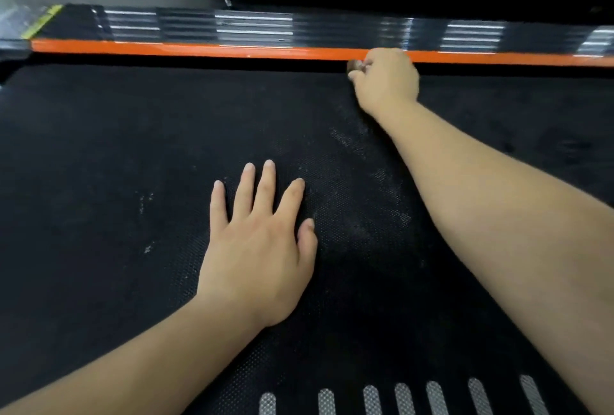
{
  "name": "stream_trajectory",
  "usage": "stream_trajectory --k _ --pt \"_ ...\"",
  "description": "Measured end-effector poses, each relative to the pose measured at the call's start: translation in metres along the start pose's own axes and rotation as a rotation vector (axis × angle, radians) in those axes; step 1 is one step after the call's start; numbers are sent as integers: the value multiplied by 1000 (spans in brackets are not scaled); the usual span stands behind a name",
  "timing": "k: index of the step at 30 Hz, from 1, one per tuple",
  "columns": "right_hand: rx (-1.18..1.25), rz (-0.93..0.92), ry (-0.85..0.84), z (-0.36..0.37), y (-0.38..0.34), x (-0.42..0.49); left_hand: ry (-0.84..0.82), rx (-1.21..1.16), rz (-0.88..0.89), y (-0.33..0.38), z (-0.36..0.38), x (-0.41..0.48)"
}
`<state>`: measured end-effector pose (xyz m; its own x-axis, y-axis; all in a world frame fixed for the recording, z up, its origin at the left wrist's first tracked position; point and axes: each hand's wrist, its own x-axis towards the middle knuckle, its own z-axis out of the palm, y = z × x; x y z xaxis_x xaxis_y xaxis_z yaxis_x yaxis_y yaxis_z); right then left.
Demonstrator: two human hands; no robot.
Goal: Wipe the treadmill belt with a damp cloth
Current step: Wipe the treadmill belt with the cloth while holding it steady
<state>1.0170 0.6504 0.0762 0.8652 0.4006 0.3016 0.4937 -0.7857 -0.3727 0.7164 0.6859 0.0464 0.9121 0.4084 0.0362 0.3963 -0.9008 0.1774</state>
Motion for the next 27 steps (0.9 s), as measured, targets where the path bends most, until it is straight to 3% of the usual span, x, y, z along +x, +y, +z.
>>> stream_trajectory --k 3,7,9,11,15,16,20,24,27 --pt "35 -215 -136 9 -11 -16 -12 0 -7 0 0 0" --pt "-64 93 7 -8 17 13 -4 -8 6 -1 1 0" --pt "-94 -11 19 -6 16 0 -5 -14 -5 -1 0 -1" --pt "-14 -134 -88 -7 20 -14 -18 -13 -7 0 -1 -1" --pt "-74 125 30 -26 45 1 -11 -10 4 0 0 0" --pt "-94 108 33 -25 43 -4 -10 -13 1 0 -1 0" --pt "-9 -157 -134 -25 39 -40 -40 -13 -16 2 -3 -1" --pt "-94 68 20 -38 50 -36 -37 -5 -21 3 -5 0" --pt "-35 -186 -73 -31 30 -83 -50 -7 -32 4 -6 -1"
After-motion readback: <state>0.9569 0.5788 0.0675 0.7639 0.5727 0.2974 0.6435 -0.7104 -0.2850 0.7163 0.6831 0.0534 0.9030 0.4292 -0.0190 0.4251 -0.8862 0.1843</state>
